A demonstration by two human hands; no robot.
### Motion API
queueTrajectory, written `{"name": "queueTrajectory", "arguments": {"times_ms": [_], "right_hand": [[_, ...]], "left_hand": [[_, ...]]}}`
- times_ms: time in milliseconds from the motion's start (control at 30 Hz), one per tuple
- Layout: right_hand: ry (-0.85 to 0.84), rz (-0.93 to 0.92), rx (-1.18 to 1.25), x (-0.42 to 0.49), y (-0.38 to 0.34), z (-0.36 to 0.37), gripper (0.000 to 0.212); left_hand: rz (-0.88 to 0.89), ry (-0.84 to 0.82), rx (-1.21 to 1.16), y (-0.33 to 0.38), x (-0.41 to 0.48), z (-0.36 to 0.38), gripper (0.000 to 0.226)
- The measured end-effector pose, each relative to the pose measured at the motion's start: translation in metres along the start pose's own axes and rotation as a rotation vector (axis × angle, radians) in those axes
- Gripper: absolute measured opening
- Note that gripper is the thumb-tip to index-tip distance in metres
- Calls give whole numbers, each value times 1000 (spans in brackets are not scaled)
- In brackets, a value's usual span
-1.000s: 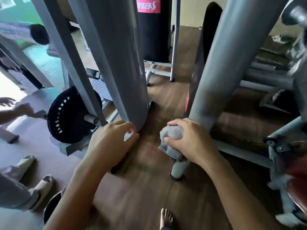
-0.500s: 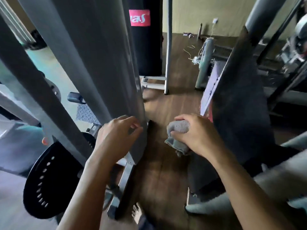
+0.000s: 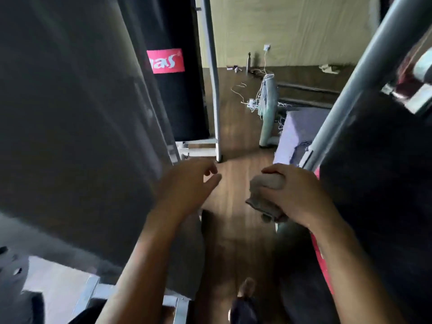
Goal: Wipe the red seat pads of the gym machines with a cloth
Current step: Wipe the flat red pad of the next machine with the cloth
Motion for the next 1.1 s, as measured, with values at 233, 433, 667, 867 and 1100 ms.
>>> {"name": "queueTrajectory", "arguments": {"times_ms": [233,433,667,867,1100], "right_hand": [[2,-23,9,146,-9,-11,26],[-12,12,96,240,-9,-20,11],[44,67,106,357,1,-34,27],[81,51,74,479,4,-50,35],[76,3,-67,590,-6,-45,40]], "left_hand": [[-24,-9,78,-19,131,8,23],[-54,24,37,-29,232,11,22],[-36,64,26,-26,354,25,17],[-16,75,-6,-39,484,41,16],[29,33,35,-70,604,73,15]]}}
Point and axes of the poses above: each hand's wrist, its own x-axis towards the middle knuckle, its own z-axis out of the palm, y = z × x, the point moved 6 cm from there along x, towards the middle knuckle, and after that the axes turned 4 degrees about z, right-handed, at the moved point
